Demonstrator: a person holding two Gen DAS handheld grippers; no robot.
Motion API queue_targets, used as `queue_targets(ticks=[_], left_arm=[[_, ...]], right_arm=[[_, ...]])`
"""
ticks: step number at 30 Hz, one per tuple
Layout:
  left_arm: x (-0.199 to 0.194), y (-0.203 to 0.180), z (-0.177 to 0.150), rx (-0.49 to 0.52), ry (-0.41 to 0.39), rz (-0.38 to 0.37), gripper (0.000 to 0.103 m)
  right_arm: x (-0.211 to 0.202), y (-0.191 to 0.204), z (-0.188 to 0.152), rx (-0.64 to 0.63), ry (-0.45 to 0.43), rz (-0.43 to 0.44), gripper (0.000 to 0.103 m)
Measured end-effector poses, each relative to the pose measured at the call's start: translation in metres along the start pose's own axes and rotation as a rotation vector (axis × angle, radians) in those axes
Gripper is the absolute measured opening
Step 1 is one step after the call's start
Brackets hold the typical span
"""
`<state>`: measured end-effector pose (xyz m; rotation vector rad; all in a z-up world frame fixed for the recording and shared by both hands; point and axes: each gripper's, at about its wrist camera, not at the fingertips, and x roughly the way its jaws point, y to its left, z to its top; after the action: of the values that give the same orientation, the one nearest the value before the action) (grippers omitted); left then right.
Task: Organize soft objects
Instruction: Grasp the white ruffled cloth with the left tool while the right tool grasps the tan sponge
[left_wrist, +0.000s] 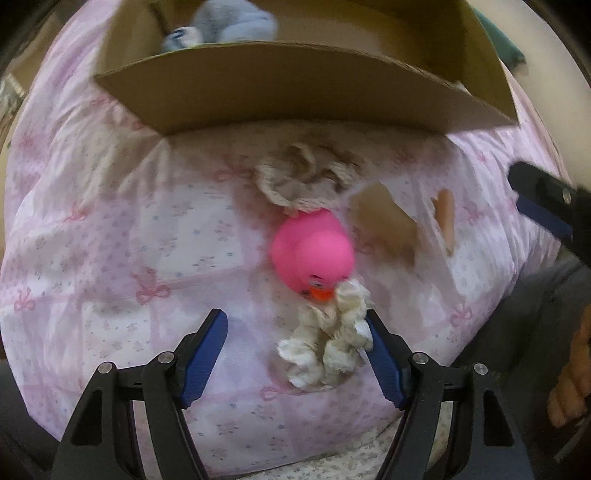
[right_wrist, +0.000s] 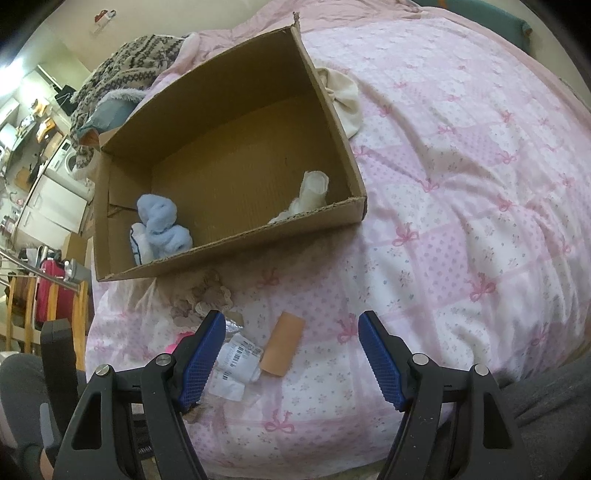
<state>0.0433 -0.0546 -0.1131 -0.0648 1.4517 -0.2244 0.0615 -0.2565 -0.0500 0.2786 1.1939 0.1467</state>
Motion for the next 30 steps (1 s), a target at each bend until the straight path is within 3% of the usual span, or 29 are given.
queue_targets(ticks=[2,6,9,16,18,21,23,25,30], left_arm=[[0.004,-0.013,-0.003,0.069,0.001,0.039,0.066],[0.005,-0.029,-0.005,0.127,-0.019,0.049,0.026],[0.001,-0.027,-0.006,0.103,-0.025,0.026,0.016],[-0.040,-0.014,-0.008,0.045,-0.065,-0.081,0.014],[-0.057,-0.010,-0.007,0.034,-0.132,-0.073,0.014],[-0.077,-0.004,-0.005,-0.004,-0.233,-0.038,0.014],[-0.082,0.000,-0.005,-0.037,-0.280,0.001,0.014],[-0.089,0.022,-0.001,-0.071,-0.296,0.032,0.014],[-0.094,0.052,0.004,-0.199,-0.298,0.050,0.014]], right_arm=[[-0.001,0.000,0.000,-0.004,0.000,0.000,0.078],[-0.002,0.000,0.000,-0.004,-0.002,-0.001,0.078],[-0.003,-0.001,0.000,0.003,-0.006,0.000,0.078],[-0.004,-0.004,0.001,0.022,-0.008,0.010,0.078],[-0.003,-0.006,0.001,0.030,-0.006,0.022,0.078],[-0.002,-0.012,0.002,0.067,0.014,0.111,0.078],[0.002,-0.017,0.003,0.104,0.036,0.151,0.072],[0.010,-0.023,0.002,0.145,0.078,0.183,0.052],[0.031,-0.032,0.004,0.224,0.168,0.218,0.041]])
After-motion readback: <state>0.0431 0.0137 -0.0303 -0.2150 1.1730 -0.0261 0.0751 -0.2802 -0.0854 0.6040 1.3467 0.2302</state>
